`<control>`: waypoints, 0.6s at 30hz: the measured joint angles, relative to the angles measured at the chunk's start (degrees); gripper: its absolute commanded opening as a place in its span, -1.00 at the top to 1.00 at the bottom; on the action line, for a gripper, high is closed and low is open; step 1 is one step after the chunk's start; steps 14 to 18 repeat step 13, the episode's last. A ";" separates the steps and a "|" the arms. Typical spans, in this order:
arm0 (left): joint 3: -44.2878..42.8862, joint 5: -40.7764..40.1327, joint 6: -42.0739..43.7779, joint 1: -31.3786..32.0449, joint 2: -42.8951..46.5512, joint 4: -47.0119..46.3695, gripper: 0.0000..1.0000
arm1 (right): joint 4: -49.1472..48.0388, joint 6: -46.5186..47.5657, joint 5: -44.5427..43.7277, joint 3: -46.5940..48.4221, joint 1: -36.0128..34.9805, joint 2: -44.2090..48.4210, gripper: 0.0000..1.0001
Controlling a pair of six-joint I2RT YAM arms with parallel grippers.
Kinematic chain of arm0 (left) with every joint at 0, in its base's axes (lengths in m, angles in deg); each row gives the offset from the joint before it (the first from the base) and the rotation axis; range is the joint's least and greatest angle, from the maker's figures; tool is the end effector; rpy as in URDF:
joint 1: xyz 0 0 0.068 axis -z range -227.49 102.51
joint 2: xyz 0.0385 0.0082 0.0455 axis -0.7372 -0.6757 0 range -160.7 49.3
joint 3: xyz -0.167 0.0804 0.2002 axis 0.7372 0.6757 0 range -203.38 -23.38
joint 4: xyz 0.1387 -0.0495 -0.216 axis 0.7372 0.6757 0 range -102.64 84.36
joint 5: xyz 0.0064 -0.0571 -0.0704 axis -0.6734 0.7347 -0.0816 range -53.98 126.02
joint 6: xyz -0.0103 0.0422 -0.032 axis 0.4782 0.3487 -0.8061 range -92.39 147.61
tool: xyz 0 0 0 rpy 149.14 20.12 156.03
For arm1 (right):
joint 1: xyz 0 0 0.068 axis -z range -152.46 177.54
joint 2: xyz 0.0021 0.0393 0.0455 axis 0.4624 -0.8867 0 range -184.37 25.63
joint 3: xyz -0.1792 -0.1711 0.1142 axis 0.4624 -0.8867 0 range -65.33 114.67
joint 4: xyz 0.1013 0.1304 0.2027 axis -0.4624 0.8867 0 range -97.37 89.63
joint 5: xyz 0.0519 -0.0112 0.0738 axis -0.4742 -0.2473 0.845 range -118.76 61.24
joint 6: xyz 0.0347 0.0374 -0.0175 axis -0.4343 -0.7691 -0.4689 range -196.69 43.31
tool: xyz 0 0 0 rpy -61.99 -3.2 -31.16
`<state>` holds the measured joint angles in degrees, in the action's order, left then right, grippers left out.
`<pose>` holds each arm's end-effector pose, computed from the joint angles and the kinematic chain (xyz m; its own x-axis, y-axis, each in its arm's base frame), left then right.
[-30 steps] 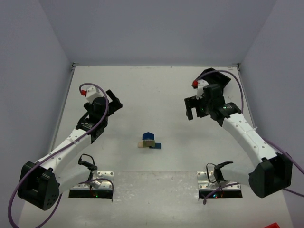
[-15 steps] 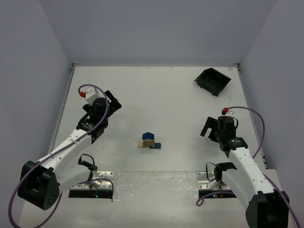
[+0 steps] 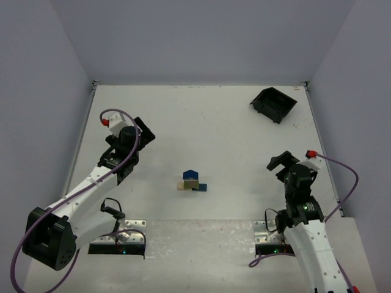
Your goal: Build the wood block tower
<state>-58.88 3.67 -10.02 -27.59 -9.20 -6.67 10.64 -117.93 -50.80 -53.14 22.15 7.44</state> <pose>0.2153 -0.0576 0.2477 -0.2674 -0.4516 -0.8512 -0.3990 0.8560 -0.3288 0.1177 -0.0025 0.1865 -0.1371 0.6008 -0.7875 0.4581 0.7434 0.4874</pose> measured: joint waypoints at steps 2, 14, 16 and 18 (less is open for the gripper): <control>0.00 0.00 0.00 0.00 0.00 0.08 -1.00 | -0.03 -0.80 -0.93 -0.78 0.00 1.88 -0.97; 0.00 -0.02 0.00 0.00 0.00 0.27 -1.00 | 0.01 -2.48 -3.18 -1.79 0.00 3.29 -0.97; 0.00 -0.02 0.00 0.00 0.00 0.27 -1.00 | 0.01 -2.48 -3.18 -1.79 0.00 3.29 -0.97; 0.00 -0.02 0.00 0.00 0.00 0.27 -1.00 | 0.01 -2.48 -3.18 -1.79 0.00 3.29 -0.97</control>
